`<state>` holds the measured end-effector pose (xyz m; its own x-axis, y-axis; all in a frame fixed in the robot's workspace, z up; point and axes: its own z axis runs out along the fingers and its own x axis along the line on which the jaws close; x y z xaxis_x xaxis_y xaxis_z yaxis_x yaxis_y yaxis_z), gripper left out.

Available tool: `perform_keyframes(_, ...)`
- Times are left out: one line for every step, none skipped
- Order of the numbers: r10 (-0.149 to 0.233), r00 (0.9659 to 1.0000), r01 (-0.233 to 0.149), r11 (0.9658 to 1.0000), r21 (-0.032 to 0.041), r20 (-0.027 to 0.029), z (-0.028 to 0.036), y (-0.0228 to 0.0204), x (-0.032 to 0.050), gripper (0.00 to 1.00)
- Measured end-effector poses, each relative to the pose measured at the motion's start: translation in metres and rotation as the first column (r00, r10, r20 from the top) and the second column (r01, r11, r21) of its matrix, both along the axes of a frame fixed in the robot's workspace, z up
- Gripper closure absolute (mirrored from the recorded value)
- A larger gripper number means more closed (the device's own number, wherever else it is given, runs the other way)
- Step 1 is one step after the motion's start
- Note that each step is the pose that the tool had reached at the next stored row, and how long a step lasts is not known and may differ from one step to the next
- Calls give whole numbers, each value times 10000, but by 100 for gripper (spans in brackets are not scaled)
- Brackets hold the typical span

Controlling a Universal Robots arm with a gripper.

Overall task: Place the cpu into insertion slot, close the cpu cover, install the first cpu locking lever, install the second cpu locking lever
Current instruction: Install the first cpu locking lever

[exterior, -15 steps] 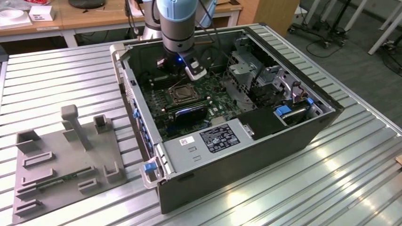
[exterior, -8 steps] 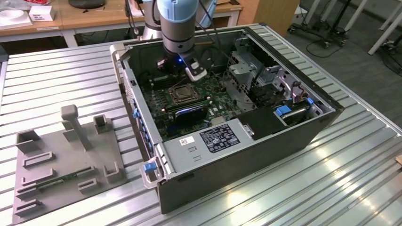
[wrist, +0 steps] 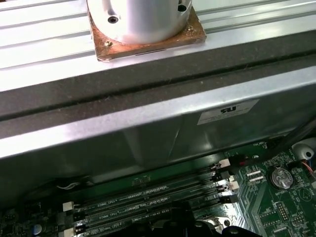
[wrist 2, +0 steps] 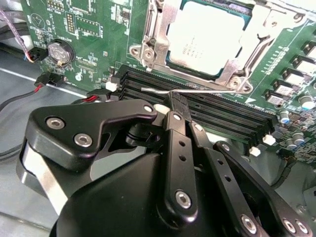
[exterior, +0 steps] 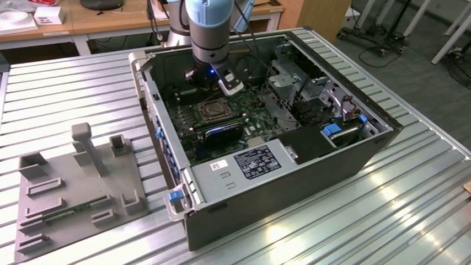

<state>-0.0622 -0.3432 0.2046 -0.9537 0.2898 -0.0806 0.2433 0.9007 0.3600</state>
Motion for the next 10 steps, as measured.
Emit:
perform_keyframes(0,10000,0,10000,2,0,0,-9,0,89)
perform_keyframes(-1,10000,1,10000,4,-1,0,-18,0,89)
perform_keyframes(0,10000,0,10000,5,-1,0,-28,0,89)
perform_keyframes(-1,10000,1,10000,8,-1,0,-35,-1,89)
perform_keyframes(-1,10000,1,10000,8,-1,-1,-35,0,89)
perform_keyframes(-2,10000,2,10000,8,-1,-1,-34,0,89)
perform_keyframes(-1,10000,1,10000,8,0,-3,-31,0,89)
perform_keyframes(-2,10000,2,10000,9,1,-4,-28,0,89)
perform_keyframes(-1,10000,1,10000,8,0,-4,-23,0,89)
perform_keyframes(-1,10000,1,10000,7,-1,-4,-19,0,89)
